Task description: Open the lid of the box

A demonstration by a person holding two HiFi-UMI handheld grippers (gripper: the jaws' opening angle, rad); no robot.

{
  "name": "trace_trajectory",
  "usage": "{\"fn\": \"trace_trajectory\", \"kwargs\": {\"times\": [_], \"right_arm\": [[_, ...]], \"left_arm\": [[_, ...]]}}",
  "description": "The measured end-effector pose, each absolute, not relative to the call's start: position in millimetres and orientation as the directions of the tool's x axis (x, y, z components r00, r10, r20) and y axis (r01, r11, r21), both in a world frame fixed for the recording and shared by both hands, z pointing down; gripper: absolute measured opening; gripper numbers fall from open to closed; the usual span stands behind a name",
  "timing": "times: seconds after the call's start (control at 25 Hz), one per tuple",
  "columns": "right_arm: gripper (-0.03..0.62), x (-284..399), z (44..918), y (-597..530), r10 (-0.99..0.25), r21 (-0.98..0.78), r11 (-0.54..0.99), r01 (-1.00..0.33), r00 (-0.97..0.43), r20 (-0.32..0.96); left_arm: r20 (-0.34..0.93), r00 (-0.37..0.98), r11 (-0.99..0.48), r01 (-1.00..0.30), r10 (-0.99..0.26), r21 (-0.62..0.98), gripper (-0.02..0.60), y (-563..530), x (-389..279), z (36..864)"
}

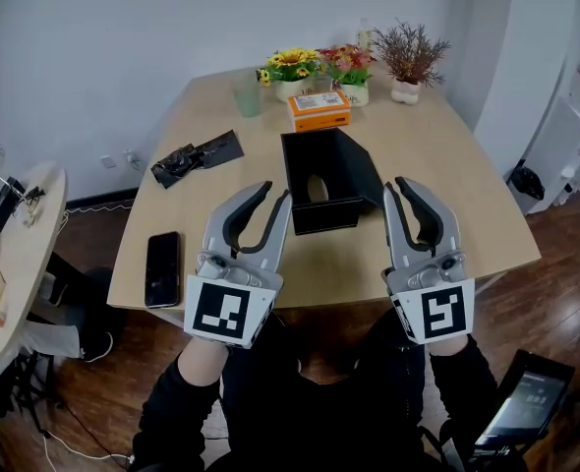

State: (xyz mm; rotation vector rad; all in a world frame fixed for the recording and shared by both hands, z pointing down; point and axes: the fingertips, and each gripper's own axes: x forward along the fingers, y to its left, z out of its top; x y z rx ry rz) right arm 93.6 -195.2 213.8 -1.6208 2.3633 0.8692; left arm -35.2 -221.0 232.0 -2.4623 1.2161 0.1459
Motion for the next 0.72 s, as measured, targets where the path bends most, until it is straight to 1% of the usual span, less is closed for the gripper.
{"fn": "trace_trajectory", "kwargs": {"times": [0.12, 0.72], "right_arm": [[0.040, 94, 213, -194, -0.802, 0.397, 0.237, -0.887, -0.409, -0.435], [0.040, 96, 213, -193, -0.797, 0.391, 0.246, -0.887, -0.415, -0.438]], "left_arm": [[-0.251, 0.618, -0.551, -0.782, -0.745, -0.291, 0.066, -223, -34, 235], [-0.225, 0.636, -0.568, -0.766, -0.738, -0.301, 0.066, -222, -25, 243]]}}
